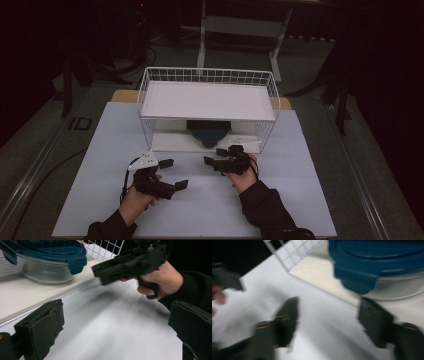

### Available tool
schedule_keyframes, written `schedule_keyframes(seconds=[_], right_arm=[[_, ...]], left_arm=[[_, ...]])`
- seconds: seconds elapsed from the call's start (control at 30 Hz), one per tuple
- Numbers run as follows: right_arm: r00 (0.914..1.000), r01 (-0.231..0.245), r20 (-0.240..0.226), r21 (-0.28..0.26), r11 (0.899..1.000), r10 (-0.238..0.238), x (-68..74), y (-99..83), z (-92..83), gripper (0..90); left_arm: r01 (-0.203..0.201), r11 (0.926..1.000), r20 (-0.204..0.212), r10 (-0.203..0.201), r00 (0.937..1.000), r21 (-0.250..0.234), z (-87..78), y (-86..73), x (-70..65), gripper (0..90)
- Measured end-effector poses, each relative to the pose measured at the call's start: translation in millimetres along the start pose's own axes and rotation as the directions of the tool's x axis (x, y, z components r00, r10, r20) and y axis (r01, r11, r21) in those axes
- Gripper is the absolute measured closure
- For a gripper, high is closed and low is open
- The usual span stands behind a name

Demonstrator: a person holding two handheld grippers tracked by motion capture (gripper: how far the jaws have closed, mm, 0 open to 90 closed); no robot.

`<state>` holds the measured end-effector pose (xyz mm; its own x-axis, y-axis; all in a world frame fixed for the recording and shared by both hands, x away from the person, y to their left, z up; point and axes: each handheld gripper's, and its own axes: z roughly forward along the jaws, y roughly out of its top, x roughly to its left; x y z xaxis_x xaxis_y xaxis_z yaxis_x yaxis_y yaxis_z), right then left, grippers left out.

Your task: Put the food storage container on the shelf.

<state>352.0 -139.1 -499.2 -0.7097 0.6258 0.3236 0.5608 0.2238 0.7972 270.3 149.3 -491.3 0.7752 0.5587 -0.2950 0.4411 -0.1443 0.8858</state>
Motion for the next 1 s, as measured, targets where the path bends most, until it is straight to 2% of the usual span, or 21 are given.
schedule_keyframes(seconds=[0.17,0.23,0.27,0.3,0.33,0.4,0.43,0.63,1.0], right_arm=[[0.9998,0.020,-0.005,-0.023,1.000,-0.020,5.0,-10.8,-16.6,17.2],[0.9998,0.020,-0.001,-0.039,0.999,-0.020,6.5,-16.7,-28.5,17.3],[0.9998,0.020,-0.001,-0.039,0.999,-0.020,6.5,-16.7,-28.5,17.3],[1.0000,0.006,-0.005,-0.049,0.999,-0.006,6.0,-19.2,-37.6,17.5],[1.0000,0.006,-0.005,-0.049,0.999,-0.006,6.0,-19.2,-37.6,17.5],[0.9999,0.012,0.007,-0.072,0.997,-0.012,4.8,-22.9,-51.2,17.5],[0.9999,0.012,0.007,-0.072,0.997,-0.012,4.8,-22.9,-51.2,17.5],[0.9994,0.009,0.034,-0.092,0.996,-0.006,2.8,-35.5,-78.3,17.7],[0.9967,0.010,0.081,-0.110,0.994,-0.001,1.2,-52.6,-107.2,17.7]], left_arm=[[-0.017,0.9999,0.006,0.017,0.9998,0.001,-1.0,0.0,-4.0,0.6],[-0.025,0.9997,0.010,0.025,0.9996,0.000,-3.0,0.5,-5.5,0.6],[-0.025,0.9997,0.010,0.025,0.9996,0.000,-3.0,0.5,-5.5,0.6],[-0.024,0.9997,0.010,0.024,0.9997,-0.002,-4.0,0.8,-5.7,0.6],[-0.023,0.9997,0.012,0.023,0.9997,-0.007,-5.0,0.8,-6.1,0.6],[-0.026,0.9996,0.013,0.026,0.9996,-0.007,-6.8,1.1,-6.9,0.6],[-0.028,0.9995,0.014,0.028,0.9995,-0.011,-7.8,0.8,-7.5,0.6],[-0.037,0.9991,0.020,0.038,0.9991,-0.022,-14.8,0.3,-11.1,0.6],[-0.045,0.9988,0.009,0.045,0.9990,-0.018,-28.1,-6.4,-14.6,0.6]])
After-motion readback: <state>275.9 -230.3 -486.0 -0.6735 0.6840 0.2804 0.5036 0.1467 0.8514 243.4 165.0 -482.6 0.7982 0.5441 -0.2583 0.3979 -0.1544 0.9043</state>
